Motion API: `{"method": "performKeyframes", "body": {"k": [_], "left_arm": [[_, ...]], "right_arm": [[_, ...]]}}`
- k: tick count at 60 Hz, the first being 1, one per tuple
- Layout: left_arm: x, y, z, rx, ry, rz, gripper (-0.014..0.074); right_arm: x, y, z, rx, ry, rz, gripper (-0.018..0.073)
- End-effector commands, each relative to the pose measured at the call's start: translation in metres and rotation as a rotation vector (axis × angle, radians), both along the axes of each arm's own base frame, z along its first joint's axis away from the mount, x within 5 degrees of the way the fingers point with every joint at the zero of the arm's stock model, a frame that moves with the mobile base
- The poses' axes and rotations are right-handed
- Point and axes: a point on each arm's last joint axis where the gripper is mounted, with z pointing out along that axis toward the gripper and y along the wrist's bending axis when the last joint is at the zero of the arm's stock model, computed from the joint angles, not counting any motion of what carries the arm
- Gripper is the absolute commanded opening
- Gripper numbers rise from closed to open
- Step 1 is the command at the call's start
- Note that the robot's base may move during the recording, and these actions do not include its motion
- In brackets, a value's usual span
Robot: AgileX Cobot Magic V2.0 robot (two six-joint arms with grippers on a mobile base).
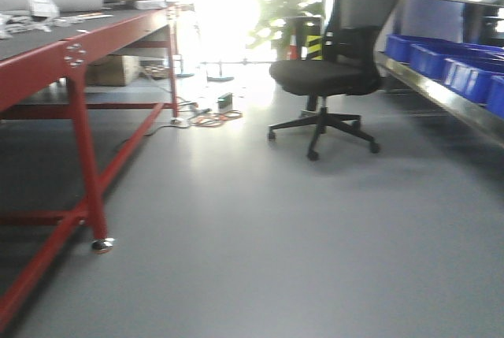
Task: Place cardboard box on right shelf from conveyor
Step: 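Drive the base to the steel shelf rack carrying the box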
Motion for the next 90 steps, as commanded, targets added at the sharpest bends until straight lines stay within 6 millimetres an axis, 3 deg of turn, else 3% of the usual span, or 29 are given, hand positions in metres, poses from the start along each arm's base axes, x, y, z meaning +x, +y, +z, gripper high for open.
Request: {"method": "performKeyframes", "body": {"k": [1, 90], "left_arm": [[-0.0006, 0.0003, 0.0057, -0.010, -0.090, 0.001, -0.0116], [-0.0006, 0.0002, 0.0052, -0.010, -0.090, -0.001, -0.0116]], "right_arm": [[0.0009, 0.0001, 0.0159, 0.003, -0.118, 0.001, 0.0158], [0.0013, 0.0003, 0.0158, 0.002, -0.117, 0.001, 0.0158]]}}
